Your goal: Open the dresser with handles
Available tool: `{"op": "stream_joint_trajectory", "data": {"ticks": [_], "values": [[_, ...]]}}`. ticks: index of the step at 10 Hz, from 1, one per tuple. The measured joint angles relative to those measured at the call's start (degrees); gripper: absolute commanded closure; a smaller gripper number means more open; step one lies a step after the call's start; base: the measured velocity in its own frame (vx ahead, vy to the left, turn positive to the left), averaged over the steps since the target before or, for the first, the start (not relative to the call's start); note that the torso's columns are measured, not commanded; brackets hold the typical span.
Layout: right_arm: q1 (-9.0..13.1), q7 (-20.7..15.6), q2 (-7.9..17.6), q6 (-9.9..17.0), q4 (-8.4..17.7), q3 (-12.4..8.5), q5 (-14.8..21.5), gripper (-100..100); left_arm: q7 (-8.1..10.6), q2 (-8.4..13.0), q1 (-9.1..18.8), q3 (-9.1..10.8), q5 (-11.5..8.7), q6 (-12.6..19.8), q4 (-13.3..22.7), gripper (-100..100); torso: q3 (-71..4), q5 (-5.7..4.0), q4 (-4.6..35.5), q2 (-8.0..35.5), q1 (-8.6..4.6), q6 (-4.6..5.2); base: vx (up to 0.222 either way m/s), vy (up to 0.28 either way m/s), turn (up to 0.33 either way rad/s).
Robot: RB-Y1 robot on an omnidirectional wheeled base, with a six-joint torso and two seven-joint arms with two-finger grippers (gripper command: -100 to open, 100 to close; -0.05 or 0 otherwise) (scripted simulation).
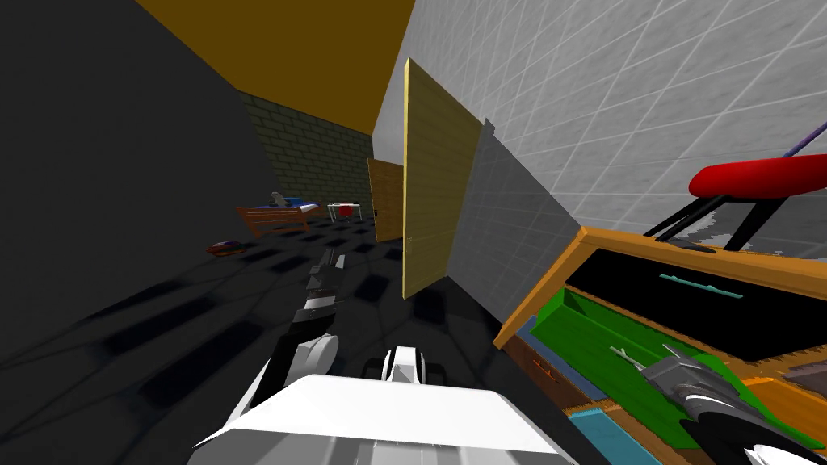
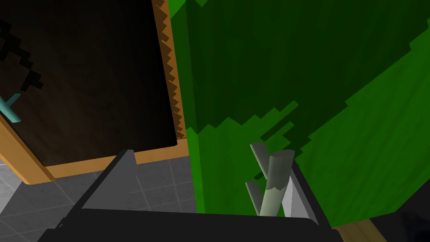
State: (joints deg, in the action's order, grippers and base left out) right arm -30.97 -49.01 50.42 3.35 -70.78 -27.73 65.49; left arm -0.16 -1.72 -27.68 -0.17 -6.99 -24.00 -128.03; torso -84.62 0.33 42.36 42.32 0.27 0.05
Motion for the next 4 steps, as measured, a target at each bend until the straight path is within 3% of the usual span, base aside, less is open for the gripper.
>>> {"op": "stream_joint_trajectory", "data": {"ticks": [4], "values": [[-0.1,-0.01,-0.22,-0.13,0.13,0.24,0.0,0,0.0,0.0,0.0,0.0,0.0,0.0,0.0,0,0.05,-0.19,-0.03,0.02,-0.13,-0.04,0.0,0.0,0.0]]}}
